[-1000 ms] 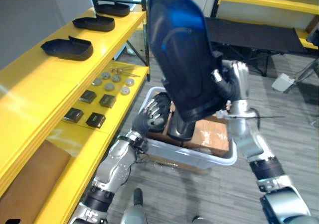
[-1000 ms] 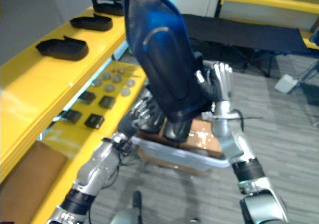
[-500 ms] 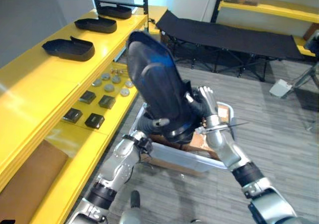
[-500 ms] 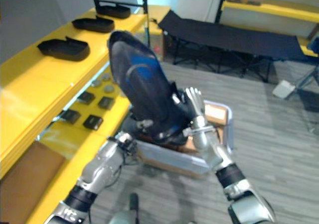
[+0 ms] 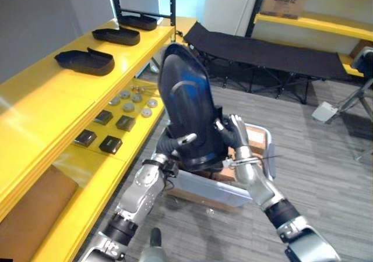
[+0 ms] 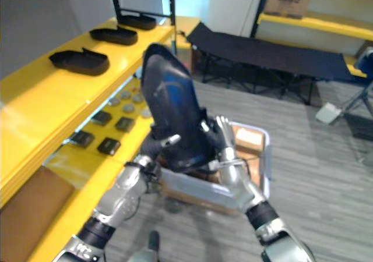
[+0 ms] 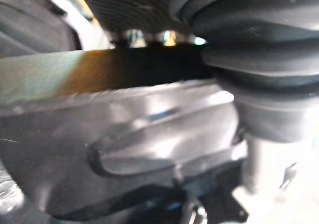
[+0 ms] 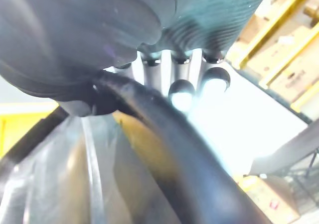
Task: Walk over and take plastic housings, then place them on the shelf
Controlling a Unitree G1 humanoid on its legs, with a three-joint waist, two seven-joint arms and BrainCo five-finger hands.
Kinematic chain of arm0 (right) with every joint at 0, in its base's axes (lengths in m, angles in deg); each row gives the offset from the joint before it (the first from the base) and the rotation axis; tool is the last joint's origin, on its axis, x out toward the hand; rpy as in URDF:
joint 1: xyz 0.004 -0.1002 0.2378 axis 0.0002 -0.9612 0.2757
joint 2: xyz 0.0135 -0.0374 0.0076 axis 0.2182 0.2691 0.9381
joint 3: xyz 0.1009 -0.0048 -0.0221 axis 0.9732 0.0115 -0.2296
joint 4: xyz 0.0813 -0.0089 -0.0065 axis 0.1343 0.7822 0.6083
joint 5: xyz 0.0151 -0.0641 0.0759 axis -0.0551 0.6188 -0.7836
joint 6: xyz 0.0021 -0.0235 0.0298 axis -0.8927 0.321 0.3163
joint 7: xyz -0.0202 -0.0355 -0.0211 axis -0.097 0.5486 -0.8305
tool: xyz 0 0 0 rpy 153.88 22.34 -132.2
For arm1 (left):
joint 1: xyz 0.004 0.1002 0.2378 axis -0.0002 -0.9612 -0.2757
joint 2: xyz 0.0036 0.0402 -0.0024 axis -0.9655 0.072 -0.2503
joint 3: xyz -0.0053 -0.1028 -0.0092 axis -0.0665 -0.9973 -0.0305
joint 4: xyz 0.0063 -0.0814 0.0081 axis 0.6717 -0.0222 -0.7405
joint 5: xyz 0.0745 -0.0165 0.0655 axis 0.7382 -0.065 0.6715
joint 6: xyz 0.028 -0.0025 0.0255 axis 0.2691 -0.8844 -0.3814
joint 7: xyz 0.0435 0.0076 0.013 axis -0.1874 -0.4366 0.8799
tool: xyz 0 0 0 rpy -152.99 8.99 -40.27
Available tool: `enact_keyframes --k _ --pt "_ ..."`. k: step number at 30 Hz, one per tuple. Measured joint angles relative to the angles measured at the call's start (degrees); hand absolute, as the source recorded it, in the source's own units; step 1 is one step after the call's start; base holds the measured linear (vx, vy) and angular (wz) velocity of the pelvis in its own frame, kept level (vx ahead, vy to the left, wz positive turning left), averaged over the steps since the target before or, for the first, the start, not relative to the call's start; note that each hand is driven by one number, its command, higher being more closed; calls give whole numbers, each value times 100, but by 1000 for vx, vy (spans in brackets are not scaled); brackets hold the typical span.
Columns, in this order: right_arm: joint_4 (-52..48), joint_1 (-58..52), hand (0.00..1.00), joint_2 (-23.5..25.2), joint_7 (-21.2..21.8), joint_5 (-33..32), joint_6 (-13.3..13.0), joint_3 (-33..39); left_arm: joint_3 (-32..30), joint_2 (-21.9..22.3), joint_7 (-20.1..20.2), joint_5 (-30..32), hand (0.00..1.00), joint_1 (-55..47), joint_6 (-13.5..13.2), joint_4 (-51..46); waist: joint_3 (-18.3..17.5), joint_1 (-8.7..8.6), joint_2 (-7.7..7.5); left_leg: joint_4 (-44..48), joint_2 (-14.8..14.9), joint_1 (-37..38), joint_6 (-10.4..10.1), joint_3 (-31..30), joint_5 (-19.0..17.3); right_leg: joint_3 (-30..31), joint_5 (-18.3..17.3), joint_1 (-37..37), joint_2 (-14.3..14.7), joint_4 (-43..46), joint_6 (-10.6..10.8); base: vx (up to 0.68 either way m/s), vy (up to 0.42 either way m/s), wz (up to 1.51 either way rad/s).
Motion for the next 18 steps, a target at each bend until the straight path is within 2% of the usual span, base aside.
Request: enact_keyframes --k 6,13,18 --pt "-146 -132 100 125 -112 -46 0 -21 -115 122 -33 -39 100 -103 -107 -12 -8 5 -12 0 2 7 -3 32 2 12 -2 -14 -1 -7 -5 0 0 -1" --pt "-441 -339 100 171 -106 -39 0 -39 -152 225 -32 -410 100 -267 -109 -136 -9 -34 -10 1 3 60 -9 91 36 29 -19 -36 -25 90 -27 0 0 -3" --pt "-483 -366 100 187 -106 -35 -43 -78 -240 364 -32 -416 100 -354 -109 -174 -17 -37 5 0 3 87 -27 98 13 37 -32 -38 -34 99 -38 0 0 0"
